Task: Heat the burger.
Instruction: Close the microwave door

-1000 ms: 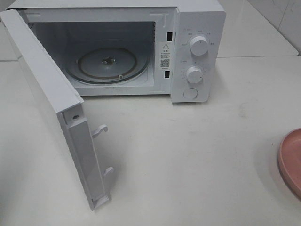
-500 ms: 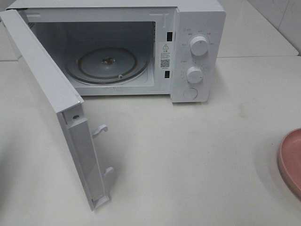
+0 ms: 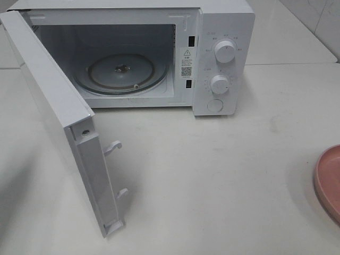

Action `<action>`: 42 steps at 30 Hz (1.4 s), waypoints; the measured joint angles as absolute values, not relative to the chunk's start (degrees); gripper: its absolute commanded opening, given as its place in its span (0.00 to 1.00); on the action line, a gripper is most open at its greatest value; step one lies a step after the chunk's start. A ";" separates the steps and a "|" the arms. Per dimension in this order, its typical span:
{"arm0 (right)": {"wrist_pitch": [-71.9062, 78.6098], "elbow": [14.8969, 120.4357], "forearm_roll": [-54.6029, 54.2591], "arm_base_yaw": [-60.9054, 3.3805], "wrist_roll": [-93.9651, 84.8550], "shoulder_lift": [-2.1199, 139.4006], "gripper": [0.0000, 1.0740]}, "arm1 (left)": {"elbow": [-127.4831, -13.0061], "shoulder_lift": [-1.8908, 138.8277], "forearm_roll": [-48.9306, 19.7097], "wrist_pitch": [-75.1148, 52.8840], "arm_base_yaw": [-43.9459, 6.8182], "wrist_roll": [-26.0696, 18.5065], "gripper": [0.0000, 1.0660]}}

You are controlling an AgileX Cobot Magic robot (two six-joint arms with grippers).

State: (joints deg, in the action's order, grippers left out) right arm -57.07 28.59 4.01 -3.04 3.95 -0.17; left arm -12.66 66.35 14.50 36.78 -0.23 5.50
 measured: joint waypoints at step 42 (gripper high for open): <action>-57.07 28.59 3.95 -3.04 3.95 -0.17 0.70 | -38.45 100.55 -5.56 45.66 -35.58 -3.27 0.00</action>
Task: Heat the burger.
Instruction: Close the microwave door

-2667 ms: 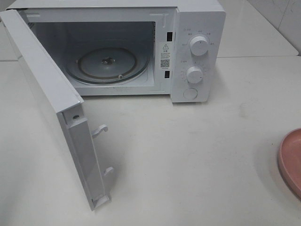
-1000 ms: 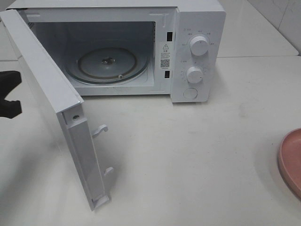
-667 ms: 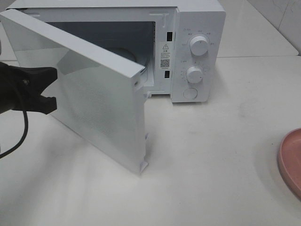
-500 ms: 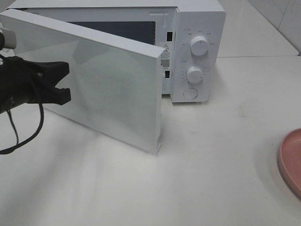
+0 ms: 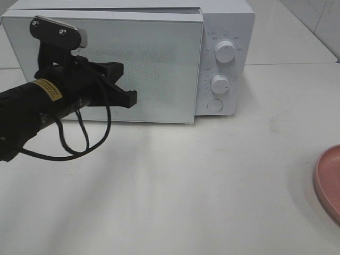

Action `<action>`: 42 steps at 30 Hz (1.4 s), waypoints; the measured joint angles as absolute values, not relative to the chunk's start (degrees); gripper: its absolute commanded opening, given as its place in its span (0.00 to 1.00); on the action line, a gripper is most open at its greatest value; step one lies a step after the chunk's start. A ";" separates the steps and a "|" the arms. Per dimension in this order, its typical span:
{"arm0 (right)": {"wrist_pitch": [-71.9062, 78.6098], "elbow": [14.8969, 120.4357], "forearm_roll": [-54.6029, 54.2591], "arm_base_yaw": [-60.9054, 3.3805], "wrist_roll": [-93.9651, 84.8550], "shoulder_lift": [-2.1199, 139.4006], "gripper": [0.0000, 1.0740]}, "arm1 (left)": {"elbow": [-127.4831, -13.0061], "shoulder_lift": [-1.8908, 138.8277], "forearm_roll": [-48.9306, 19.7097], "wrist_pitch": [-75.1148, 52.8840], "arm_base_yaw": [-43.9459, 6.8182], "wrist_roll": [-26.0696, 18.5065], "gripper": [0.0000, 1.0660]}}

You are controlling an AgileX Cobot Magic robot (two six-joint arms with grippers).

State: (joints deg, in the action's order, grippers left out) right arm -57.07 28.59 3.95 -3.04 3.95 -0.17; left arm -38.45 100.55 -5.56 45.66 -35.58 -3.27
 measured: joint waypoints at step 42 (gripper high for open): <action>-57.07 28.59 3.95 -3.04 3.95 -0.17 0.70 | -60.50 109.15 -20.05 20.97 -42.34 -11.34 0.12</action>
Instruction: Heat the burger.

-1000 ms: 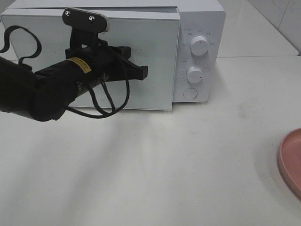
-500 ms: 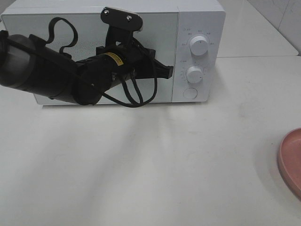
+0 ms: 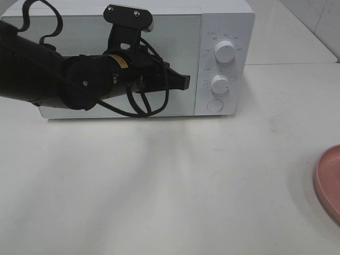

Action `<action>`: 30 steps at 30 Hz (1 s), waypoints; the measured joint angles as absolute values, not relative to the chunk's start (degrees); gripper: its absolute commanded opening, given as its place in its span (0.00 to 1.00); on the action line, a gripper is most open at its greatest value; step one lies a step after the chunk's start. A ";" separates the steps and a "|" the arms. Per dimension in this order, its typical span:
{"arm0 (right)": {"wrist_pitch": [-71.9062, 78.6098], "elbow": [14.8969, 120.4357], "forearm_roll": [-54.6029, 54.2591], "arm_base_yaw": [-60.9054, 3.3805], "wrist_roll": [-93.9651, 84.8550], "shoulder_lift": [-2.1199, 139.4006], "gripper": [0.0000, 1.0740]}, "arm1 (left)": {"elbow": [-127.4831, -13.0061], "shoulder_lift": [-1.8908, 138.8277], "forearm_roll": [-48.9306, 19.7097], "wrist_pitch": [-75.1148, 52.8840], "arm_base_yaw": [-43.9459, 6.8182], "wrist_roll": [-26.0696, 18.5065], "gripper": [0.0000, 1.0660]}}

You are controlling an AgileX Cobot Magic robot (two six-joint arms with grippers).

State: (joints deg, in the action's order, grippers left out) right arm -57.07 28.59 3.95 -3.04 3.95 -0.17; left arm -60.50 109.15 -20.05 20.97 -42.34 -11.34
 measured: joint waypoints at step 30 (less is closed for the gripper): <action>-57.07 28.59 3.95 -3.04 3.95 -0.17 0.70 | -58.44 82.22 -8.31 -53.40 -38.62 0.57 0.94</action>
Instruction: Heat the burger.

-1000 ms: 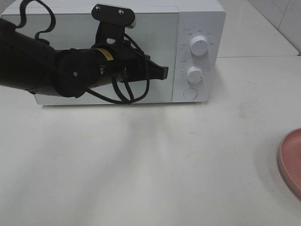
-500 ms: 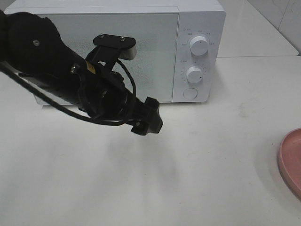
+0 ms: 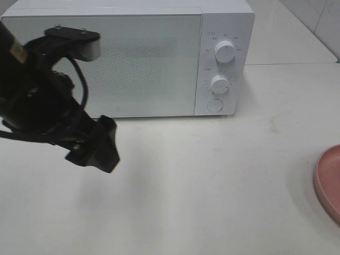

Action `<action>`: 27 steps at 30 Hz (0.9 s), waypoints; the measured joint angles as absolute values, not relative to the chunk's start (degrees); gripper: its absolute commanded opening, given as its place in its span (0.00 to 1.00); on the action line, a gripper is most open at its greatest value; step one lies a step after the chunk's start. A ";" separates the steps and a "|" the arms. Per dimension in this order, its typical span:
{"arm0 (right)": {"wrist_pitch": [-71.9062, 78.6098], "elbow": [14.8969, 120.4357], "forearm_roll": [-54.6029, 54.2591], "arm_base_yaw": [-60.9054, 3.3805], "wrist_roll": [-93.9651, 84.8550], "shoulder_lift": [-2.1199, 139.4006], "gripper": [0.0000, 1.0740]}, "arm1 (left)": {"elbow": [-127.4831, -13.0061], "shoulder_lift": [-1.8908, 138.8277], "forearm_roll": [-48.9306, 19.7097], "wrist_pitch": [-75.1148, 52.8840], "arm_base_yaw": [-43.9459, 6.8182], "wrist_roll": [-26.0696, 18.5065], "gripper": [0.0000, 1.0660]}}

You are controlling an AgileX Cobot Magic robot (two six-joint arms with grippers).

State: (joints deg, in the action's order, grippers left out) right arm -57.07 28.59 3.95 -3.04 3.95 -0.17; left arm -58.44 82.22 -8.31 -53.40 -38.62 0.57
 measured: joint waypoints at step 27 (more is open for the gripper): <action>-57.07 28.59 3.95 -3.04 3.95 -0.17 0.70 | -49.05 53.23 -6.47 -69.73 -1.78 -2.86 0.94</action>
